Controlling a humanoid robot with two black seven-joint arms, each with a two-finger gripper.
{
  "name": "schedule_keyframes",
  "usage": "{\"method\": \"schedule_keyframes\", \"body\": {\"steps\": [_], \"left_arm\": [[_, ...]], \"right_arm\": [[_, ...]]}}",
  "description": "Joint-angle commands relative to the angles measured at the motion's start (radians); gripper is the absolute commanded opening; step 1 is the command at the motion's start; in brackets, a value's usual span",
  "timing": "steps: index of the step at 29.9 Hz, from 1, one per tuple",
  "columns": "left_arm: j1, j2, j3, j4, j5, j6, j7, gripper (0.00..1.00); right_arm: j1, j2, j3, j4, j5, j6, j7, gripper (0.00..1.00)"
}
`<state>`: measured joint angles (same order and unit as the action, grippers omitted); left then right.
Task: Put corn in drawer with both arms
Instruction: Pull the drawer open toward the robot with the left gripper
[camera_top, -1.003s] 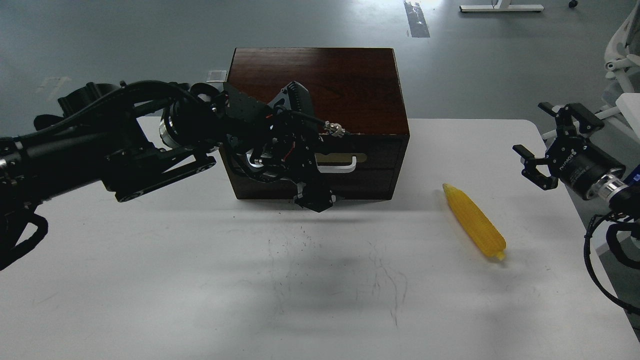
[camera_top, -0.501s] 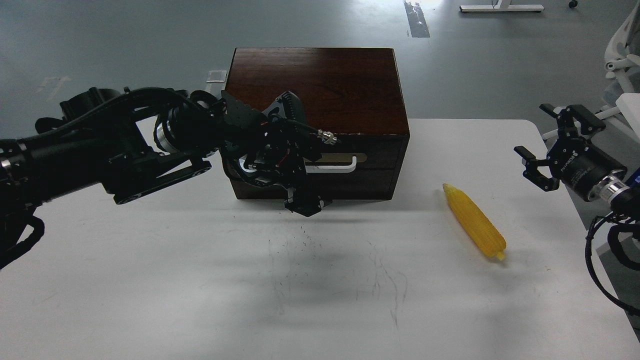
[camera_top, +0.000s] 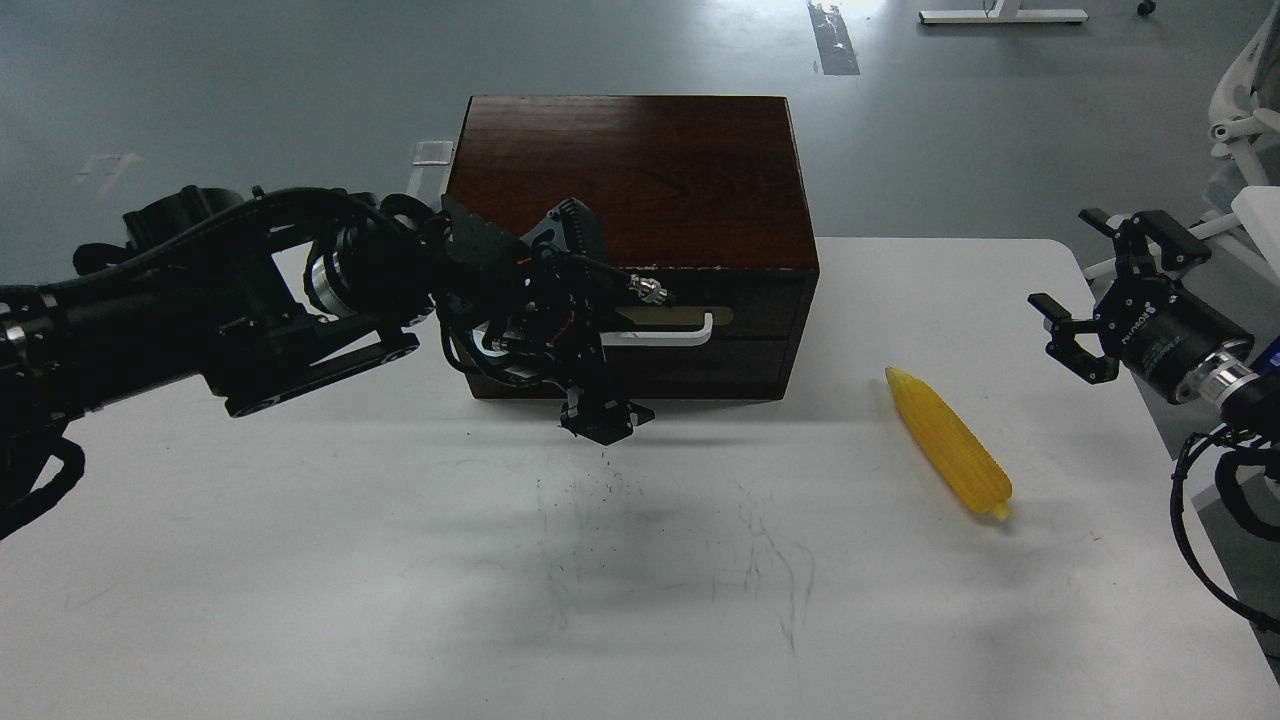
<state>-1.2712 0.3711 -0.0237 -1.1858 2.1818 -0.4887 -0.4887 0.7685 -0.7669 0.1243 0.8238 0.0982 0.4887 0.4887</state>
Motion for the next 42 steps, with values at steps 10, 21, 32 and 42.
{"method": "schedule_keyframes", "body": {"steps": [10,21,32,42], "left_arm": [[-0.010,-0.001,0.014,-0.073,0.000,0.000,0.000,0.99],[-0.034,0.014,0.059,-0.176,0.000,0.000,0.000,0.99],[-0.066,0.041,0.079,-0.265,0.000,0.000,0.000,0.99],[-0.074,0.065,0.079,-0.302,0.000,0.000,0.000,0.99]], "right_arm": [[-0.003,0.000,0.000,0.003,0.000,0.000,0.000,1.00],[-0.003,0.000,0.000,0.006,0.000,0.000,0.000,1.00],[-0.003,0.000,0.000,0.008,0.000,0.000,0.000,1.00],[-0.001,-0.009,0.000,0.011,0.000,0.000,0.000,1.00]]}}
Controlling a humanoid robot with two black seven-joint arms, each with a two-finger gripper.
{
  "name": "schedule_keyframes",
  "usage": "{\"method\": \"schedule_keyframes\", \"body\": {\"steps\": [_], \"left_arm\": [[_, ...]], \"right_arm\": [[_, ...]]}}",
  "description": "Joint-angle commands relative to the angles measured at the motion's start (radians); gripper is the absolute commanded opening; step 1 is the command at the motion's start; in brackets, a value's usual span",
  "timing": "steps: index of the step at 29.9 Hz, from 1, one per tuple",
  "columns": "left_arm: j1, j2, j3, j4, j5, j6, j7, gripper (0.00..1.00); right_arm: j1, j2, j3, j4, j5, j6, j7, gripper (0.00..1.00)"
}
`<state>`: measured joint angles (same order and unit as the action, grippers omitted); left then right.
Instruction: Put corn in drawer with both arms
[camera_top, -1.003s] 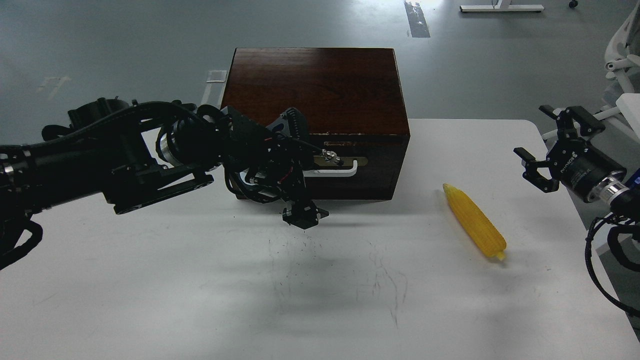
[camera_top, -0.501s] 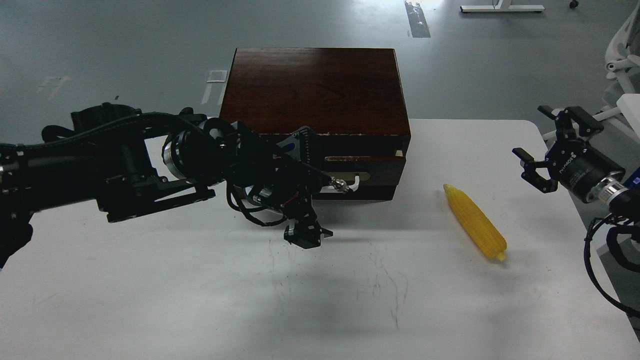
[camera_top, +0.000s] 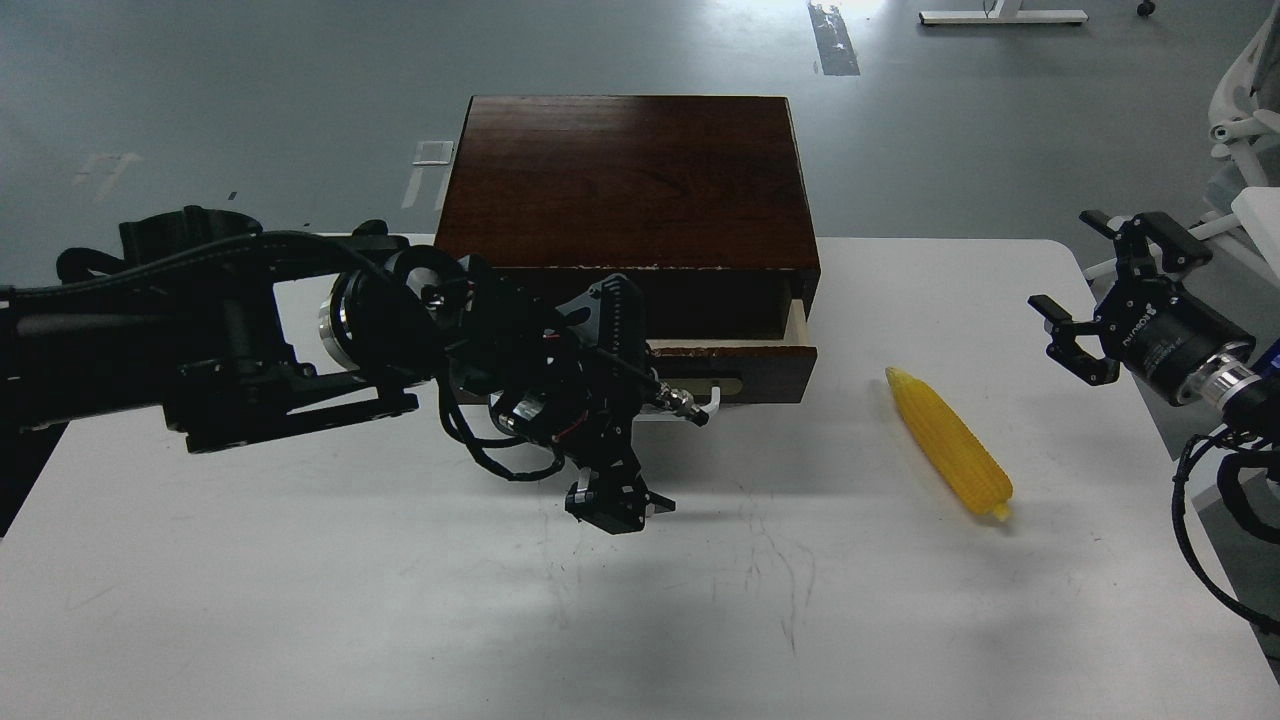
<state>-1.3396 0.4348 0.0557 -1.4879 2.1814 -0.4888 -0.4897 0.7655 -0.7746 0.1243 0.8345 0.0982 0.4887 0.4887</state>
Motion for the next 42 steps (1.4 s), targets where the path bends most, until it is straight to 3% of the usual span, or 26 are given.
{"method": "schedule_keyframes", "body": {"steps": [1,12,18,22,27,31,36,42], "left_arm": [[-0.012,-0.001,0.000,0.003,0.000,0.000,0.001,0.99],[-0.045,0.015,-0.007,-0.008,0.000,0.000,0.001,0.99],[-0.067,0.117,-0.098,-0.084,-0.185,0.000,0.001,0.99],[-0.049,0.217,-0.215,-0.083,-0.501,0.000,0.001,0.99],[-0.003,0.329,-0.241,-0.063,-0.887,0.000,0.001,0.99],[0.091,0.424,-0.243,-0.058,-1.263,0.099,0.001,0.99],[0.203,0.536,-0.243,-0.048,-1.644,0.119,0.001,0.99],[0.351,0.591,-0.243,0.102,-1.931,0.114,0.001,0.99]], "right_arm": [[0.002,-0.002,0.000,0.000,0.000,0.000,0.000,1.00],[0.002,-0.009,0.001,0.002,0.000,0.000,0.000,1.00],[0.002,-0.009,0.001,0.000,0.000,0.000,0.000,1.00],[0.000,-0.020,0.001,0.000,0.000,0.000,0.000,1.00],[0.000,-0.020,0.000,0.000,0.000,0.000,0.000,1.00],[0.000,-0.022,-0.005,0.000,-0.003,0.000,0.000,1.00],[0.002,-0.028,-0.012,0.002,-0.005,0.000,0.000,1.00],[0.003,-0.040,-0.014,0.003,-0.073,0.000,0.000,1.00]]}}
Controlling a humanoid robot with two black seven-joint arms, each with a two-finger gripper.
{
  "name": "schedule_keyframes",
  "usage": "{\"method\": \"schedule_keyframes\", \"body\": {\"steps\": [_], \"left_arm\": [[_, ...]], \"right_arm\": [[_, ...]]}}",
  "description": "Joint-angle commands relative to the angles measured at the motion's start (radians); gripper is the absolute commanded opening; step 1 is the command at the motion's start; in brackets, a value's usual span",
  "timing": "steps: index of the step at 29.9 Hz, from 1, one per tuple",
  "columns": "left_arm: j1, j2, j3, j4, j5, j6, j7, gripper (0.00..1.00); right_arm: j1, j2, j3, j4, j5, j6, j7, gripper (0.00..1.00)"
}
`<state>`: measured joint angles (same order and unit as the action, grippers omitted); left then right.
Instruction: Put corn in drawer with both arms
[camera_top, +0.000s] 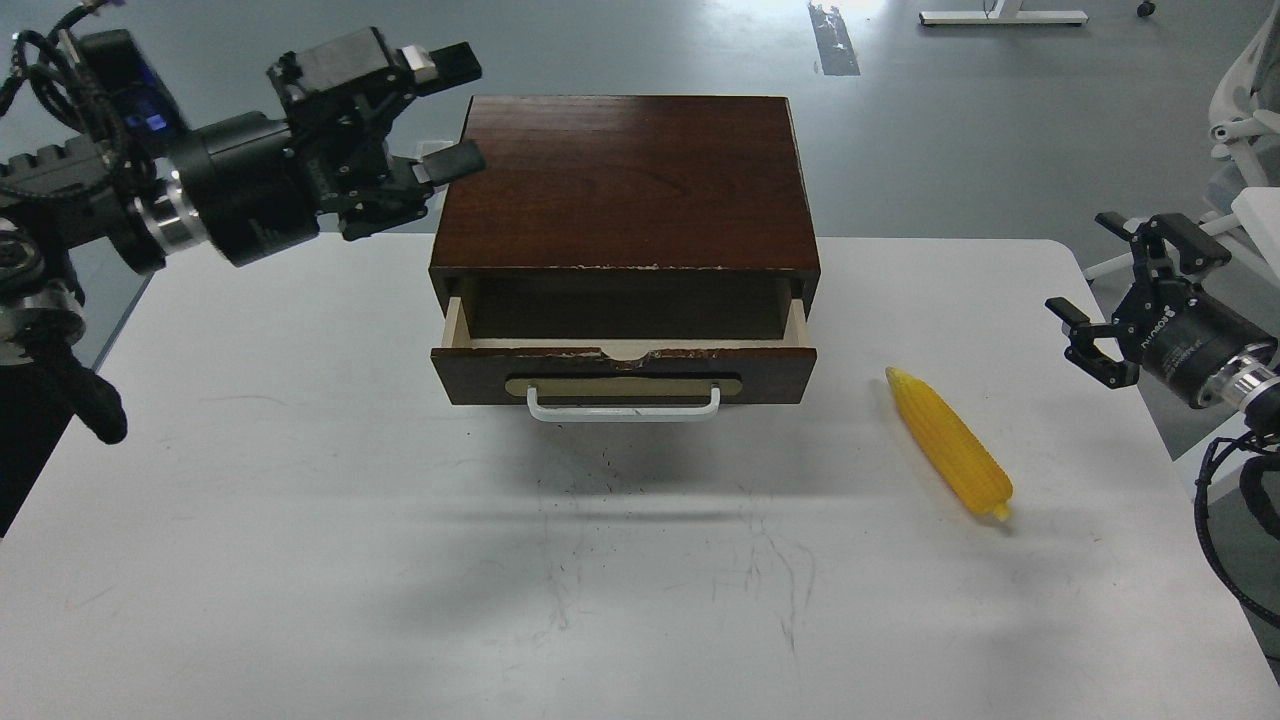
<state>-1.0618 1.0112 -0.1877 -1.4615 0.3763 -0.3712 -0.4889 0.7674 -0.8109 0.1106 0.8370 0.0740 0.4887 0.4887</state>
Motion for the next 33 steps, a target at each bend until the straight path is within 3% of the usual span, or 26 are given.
{"method": "schedule_keyframes", "body": {"steps": [1,10,17,23,28,33], "left_arm": [[0.074,0.015,0.001,0.076,-0.126,-0.003,0.000,0.99],[0.279,-0.028,-0.004,0.213,-0.309,-0.015,0.000,0.99],[0.393,-0.112,-0.130,0.331,-0.352,-0.078,0.000,0.99],[0.444,-0.184,-0.194,0.417,-0.352,-0.118,0.000,0.99],[0.456,-0.197,-0.205,0.420,-0.350,-0.118,0.000,0.99],[0.461,-0.201,-0.205,0.420,-0.344,-0.118,0.000,0.99]], "right_arm": [[0.001,-0.004,0.000,0.001,-0.049,0.000,0.000,1.00],[0.023,-0.031,0.000,0.016,-0.236,0.000,0.000,1.00],[0.107,-0.120,0.004,0.105,-0.621,0.000,0.000,1.00],[0.124,-0.122,-0.005,0.160,-0.973,-0.015,0.000,1.00],[0.130,-0.117,-0.012,0.179,-1.276,-0.122,0.000,1.00],[0.162,-0.090,-0.054,0.172,-1.434,-0.127,0.000,1.00]]}}
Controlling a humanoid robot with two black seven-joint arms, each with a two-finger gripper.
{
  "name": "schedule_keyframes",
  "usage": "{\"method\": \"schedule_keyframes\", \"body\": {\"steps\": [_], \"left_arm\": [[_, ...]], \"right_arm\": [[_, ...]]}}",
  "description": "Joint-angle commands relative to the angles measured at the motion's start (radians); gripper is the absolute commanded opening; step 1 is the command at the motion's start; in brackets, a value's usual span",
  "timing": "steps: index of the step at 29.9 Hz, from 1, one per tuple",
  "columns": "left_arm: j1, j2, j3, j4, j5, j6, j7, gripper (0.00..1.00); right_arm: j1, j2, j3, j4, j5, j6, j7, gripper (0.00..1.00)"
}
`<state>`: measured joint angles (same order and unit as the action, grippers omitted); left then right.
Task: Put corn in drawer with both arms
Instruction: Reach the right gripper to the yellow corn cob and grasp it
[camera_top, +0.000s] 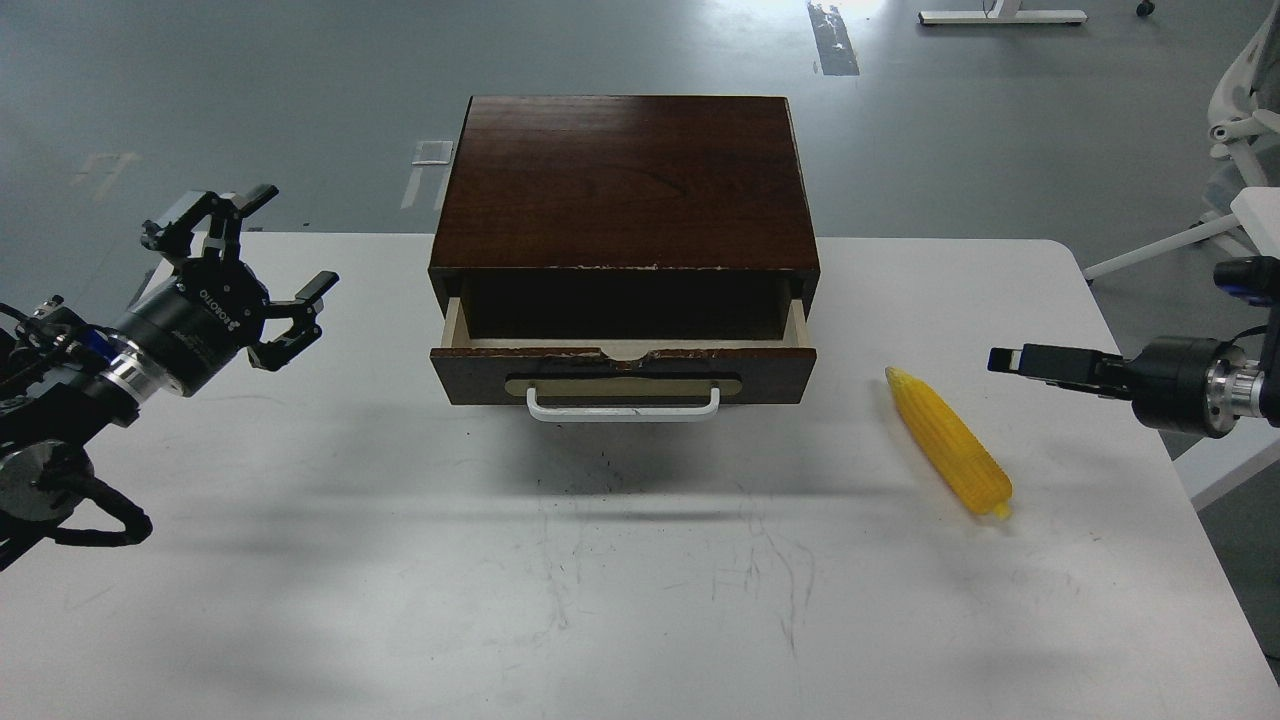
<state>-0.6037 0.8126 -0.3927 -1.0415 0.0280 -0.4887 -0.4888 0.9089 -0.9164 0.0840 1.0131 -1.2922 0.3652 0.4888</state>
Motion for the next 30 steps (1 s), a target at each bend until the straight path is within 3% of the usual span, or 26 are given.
{"method": "schedule_keyframes", "body": {"steps": [1,12,20,22,26,27,28,30], "left_arm": [[0.005,-0.007,0.000,0.000,0.007,0.000,0.000,0.99],[0.005,-0.001,-0.014,0.000,0.010,0.000,0.000,0.99],[0.005,0.002,-0.015,0.000,0.012,0.000,0.000,0.99],[0.005,0.003,-0.015,0.000,0.012,0.000,0.000,0.99],[0.005,0.007,-0.015,0.000,0.012,0.000,0.000,0.99],[0.005,0.007,-0.015,0.000,0.012,0.000,0.000,0.99],[0.005,0.007,-0.015,0.000,0.012,0.000,0.000,0.99],[0.005,0.007,-0.015,0.000,0.012,0.000,0.000,0.99]], "right_arm": [[0.045,0.027,-0.058,-0.008,-0.081,-0.005,0.000,1.00],[0.122,0.189,-0.257,-0.110,-0.082,-0.054,0.000,1.00],[0.122,0.222,-0.322,-0.131,-0.082,-0.078,0.000,0.97],[0.123,0.223,-0.332,-0.133,-0.082,-0.083,0.000,0.88],[0.125,0.222,-0.352,-0.131,-0.081,-0.091,0.000,0.46],[0.125,0.222,-0.352,-0.131,-0.081,-0.091,0.000,0.46],[0.125,0.222,-0.354,-0.131,-0.081,-0.104,0.000,0.34],[0.125,0.222,-0.357,-0.131,-0.081,-0.129,0.000,0.28]]}}
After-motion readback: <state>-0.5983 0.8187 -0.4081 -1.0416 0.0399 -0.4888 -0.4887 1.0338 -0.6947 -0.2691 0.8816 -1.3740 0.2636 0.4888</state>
